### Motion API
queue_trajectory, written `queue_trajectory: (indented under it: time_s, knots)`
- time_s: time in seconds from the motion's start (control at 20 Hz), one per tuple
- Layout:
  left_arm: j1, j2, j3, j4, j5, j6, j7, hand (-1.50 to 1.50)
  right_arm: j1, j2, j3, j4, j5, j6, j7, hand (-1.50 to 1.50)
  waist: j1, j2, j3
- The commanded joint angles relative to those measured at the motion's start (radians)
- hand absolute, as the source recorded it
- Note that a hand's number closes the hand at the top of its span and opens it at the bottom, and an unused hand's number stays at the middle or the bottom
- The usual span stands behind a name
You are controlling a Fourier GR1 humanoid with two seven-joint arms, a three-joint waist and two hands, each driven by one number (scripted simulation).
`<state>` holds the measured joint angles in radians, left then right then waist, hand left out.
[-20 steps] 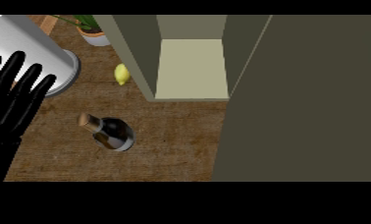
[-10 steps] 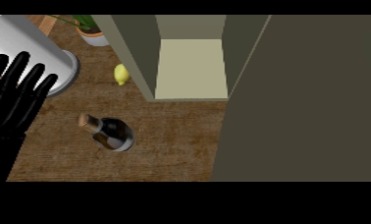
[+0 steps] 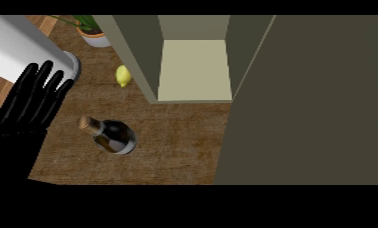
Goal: Pick up the wine, place it into the cabinet and close the cabinet
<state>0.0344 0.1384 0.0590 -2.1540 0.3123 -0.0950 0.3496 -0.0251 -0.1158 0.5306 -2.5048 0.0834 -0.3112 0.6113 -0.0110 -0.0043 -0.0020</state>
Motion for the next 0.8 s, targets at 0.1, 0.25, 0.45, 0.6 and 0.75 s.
queue_trajectory:
  time_s: [0.1,0.25,0.45,0.6,0.75]
  knots:
    - [0.076,-0.010,0.021,0.072,-0.014,-0.057,-0.112,-1.50,-0.013,-0.034,0.040,-0.160,0.150,-0.038,0.096,-1.50,0.003,-0.001,0.000]
    - [0.098,-0.029,-0.003,0.099,-0.047,-0.059,-0.138,-1.50,-0.041,-0.032,0.057,-0.152,0.173,-0.070,0.117,-1.50,0.003,-0.001,0.000]
    - [0.068,-0.018,0.048,0.236,-0.072,-0.082,-0.242,-1.50,0.016,-0.081,0.075,-0.186,0.151,-0.079,0.080,-1.50,-0.008,-0.001,0.000]
    - [0.143,-0.027,0.040,0.268,-0.108,-0.114,-0.330,-1.50,-0.010,-0.096,0.105,-0.185,0.187,-0.100,0.106,-1.50,-0.006,-0.004,0.000]
    - [0.174,-0.020,0.054,0.324,-0.128,-0.145,-0.403,-1.50,-0.031,-0.095,0.135,-0.166,0.212,-0.127,0.121,-1.50,-0.006,-0.004,0.000]
